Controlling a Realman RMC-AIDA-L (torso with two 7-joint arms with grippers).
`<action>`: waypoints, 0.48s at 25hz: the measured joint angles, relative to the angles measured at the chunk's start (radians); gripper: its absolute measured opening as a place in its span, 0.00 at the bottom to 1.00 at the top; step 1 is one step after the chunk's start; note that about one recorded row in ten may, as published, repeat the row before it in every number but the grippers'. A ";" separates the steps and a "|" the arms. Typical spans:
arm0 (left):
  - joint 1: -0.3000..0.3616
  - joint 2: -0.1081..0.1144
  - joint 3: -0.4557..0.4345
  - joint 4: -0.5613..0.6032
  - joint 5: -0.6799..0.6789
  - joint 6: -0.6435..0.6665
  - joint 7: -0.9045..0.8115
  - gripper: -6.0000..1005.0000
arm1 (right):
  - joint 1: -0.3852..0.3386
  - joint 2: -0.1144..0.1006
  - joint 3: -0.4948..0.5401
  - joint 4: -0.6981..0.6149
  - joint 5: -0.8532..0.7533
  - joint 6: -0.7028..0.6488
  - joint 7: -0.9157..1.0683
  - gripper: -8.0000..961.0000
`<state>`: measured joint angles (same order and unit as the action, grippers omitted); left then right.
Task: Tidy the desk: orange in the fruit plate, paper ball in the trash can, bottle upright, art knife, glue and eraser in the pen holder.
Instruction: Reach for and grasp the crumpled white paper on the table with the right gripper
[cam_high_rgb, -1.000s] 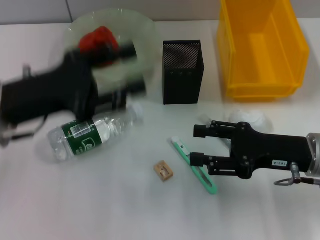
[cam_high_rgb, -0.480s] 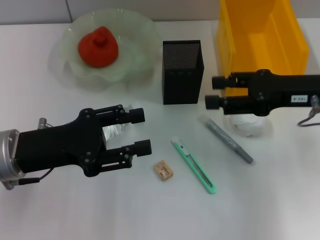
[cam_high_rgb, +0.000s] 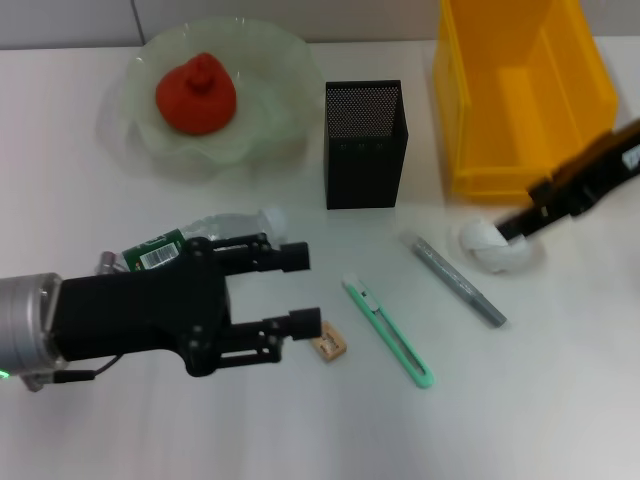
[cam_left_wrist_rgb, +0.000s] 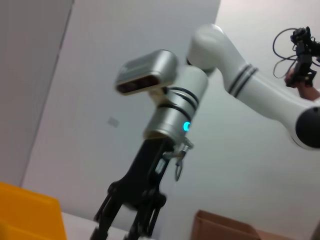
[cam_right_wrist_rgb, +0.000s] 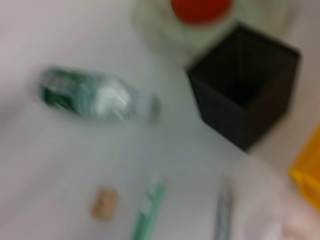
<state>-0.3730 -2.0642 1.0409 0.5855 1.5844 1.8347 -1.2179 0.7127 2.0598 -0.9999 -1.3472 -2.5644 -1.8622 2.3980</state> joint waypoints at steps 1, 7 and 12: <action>-0.003 -0.001 0.013 0.000 0.000 -0.003 0.000 0.67 | 0.007 0.010 -0.025 0.005 -0.047 0.008 0.002 0.76; -0.009 -0.002 0.036 0.000 0.000 -0.007 -0.011 0.67 | -0.011 0.026 -0.185 0.027 -0.124 0.109 0.059 0.76; -0.006 -0.002 0.031 0.000 0.000 -0.011 -0.008 0.67 | -0.013 0.025 -0.195 0.058 -0.130 0.163 0.081 0.76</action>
<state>-0.3787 -2.0662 1.0722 0.5859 1.5847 1.8236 -1.2261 0.6996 2.0848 -1.1951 -1.2893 -2.6948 -1.6995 2.4792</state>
